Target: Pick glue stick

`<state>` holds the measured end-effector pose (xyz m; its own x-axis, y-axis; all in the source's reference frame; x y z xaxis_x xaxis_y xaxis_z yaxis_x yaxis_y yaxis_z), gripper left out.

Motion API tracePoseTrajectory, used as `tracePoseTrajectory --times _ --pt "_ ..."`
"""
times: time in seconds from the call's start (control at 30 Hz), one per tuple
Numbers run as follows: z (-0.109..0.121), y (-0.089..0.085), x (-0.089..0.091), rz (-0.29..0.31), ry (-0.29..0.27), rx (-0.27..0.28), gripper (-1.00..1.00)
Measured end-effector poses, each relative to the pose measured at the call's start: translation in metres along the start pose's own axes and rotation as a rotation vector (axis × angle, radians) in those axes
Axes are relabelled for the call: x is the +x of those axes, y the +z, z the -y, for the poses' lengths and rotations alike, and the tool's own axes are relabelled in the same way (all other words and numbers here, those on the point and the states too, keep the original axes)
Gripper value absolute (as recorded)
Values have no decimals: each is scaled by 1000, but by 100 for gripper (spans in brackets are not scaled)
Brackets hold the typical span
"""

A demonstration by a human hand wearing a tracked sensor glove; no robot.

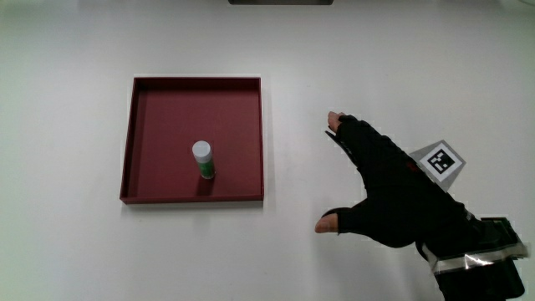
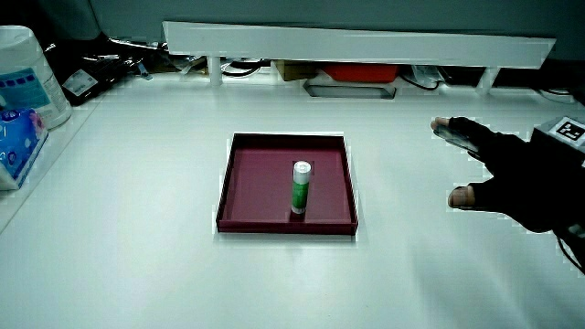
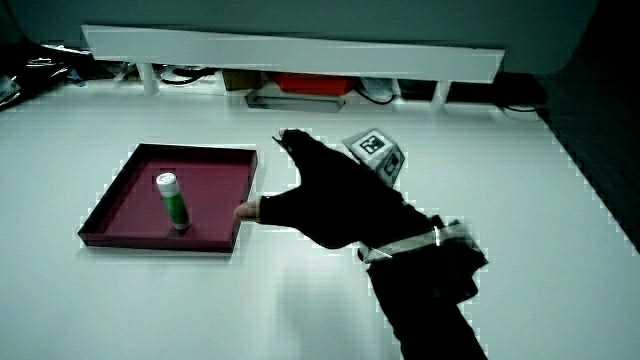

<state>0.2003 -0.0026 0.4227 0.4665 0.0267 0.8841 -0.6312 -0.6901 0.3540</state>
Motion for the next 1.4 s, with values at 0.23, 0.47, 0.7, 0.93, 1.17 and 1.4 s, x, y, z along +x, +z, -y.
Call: tracePoseTrajectory --times 0.23,0.47,0.7,0.93,1.17,1.4 --pt "-17 -12 -4 -45 -92 -36 0" --pt "-43 -30 -2 -111 -103 -66 0" --pt "-74 -49 4 -193 -80 -98 0" --pt "-104 -72 18 -231 -43 -117 0" --pt "-126 -92 23 -279 -21 -127 0" --pt "-142 -109 28 -327 -21 -130 0"
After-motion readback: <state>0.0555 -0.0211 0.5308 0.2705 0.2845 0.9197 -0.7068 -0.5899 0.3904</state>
